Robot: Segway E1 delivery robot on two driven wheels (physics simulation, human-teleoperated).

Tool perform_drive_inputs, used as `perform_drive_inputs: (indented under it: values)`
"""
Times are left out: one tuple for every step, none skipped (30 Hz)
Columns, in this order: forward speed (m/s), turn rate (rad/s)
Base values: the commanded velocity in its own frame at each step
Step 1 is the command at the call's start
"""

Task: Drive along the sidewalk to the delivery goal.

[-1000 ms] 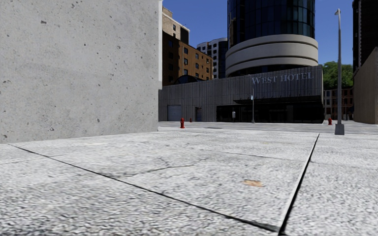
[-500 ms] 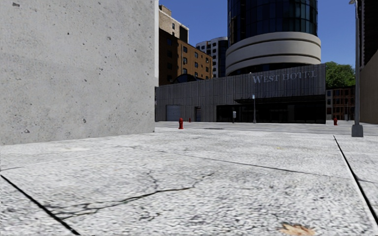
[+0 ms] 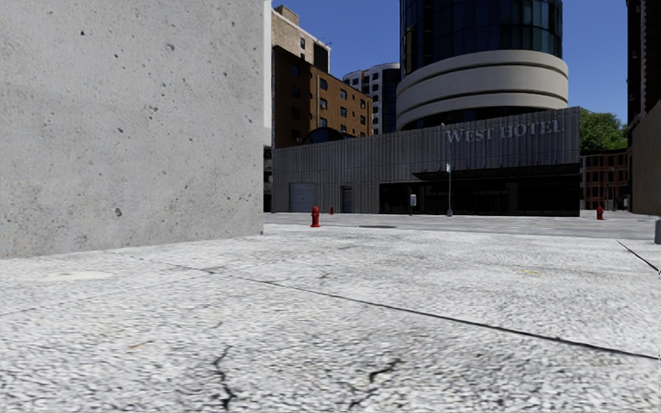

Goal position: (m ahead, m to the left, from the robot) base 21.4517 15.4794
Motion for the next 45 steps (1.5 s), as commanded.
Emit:
perform_drive_inputs:
  values:
    - [2.00,0.00]
    - [2.00,0.00]
    - [2.00,0.00]
    - [2.00,0.00]
    - [2.00,0.00]
    - [2.00,0.00]
    - [2.00,0.00]
    - [2.00,0.00]
    - [2.00,0.00]
    - [2.00,0.00]
    - [2.00,0.00]
    - [2.00,0.00]
    - [2.00,0.00]
    - [2.00,0.00]
    - [2.00,0.00]
    - [2.00,0.00]
    - [2.00,0.00]
    - [2.00,0.00]
    - [2.00,0.00]
    - [2.00,0.00]
    - [2.00,0.00]
    - [2.00,0.00]
    - [2.00,0.00]
    - [2.00,0.00]
    - [2.00,0.00]
    - [2.00,0.00]
    - [2.00,0.00]
    - [2.00,0.00]
    - [2.00,0.00]
    - [2.00,0.00]
    - [2.00,0.00]
    - [2.00,0.00]
    - [2.00,0.00]
    - [2.00,0.00]
    - [2.00,0.00]
    - [2.00,0.00]
    - [2.00,0.00]
    - [2.00,0.00]
    - [2.00,0.00]
    - [2.00,0.00]
    - [2.00,0.00]
    - [2.00,0.00]
    - [2.00,0.00]
    - [2.00,0.00]
    - [2.00,0.00]
